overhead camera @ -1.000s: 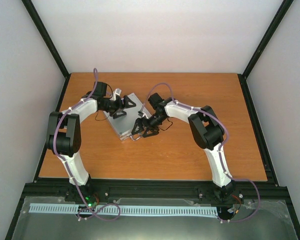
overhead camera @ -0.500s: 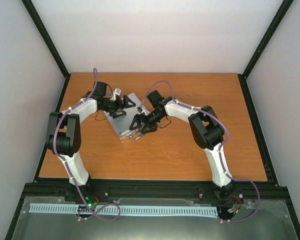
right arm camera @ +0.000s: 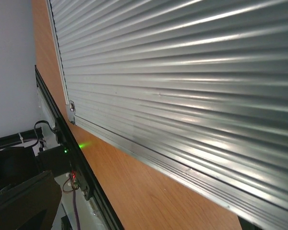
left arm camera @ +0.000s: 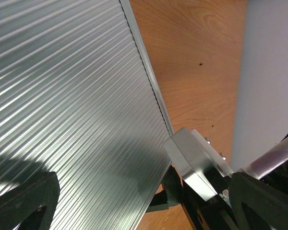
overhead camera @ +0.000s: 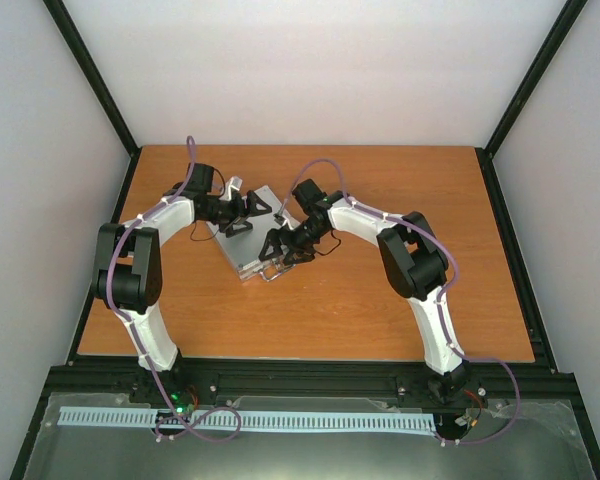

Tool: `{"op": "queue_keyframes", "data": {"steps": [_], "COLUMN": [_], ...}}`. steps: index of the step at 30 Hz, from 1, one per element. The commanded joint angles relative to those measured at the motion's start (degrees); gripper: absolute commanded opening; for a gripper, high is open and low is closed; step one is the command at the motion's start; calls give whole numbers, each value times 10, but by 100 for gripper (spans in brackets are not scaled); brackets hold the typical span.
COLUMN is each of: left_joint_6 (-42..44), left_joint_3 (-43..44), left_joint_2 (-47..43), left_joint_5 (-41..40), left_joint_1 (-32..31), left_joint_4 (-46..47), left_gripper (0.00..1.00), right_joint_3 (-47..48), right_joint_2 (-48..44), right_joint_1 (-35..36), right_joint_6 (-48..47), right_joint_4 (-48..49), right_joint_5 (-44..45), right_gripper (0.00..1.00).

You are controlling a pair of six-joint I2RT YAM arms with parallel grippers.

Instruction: Pack up texas hold em set

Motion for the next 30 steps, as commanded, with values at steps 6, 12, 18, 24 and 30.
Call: {"op": "queue_keyframes", "data": {"steps": [6, 12, 18, 24, 30], "left_joint_6": [9, 9, 9, 8, 9], "left_joint_3": [-10, -12, -12, -9, -11], "left_joint_2": [25, 23, 24, 26, 25], "left_joint_5": [-13, -13, -14, -13, -14], "left_joint_1": [-1, 0, 0, 0, 1], "left_joint_4": [-25, -26, -26, -25, -25], "left_gripper": [100, 100, 100, 100, 100], "right_joint_3": [5, 20, 20, 21, 25], "right_joint_2": [18, 34, 40, 43, 38], "right_joint_1": [11, 27, 34, 36, 34], "right_joint_6": [-35, -66, -75, -80, -92], "right_joint_4": [-35, -64, -58, -57, -75], "right_joint_5": [59, 135, 113, 85, 15], "right_gripper": [100, 100, 100, 100, 100]}}
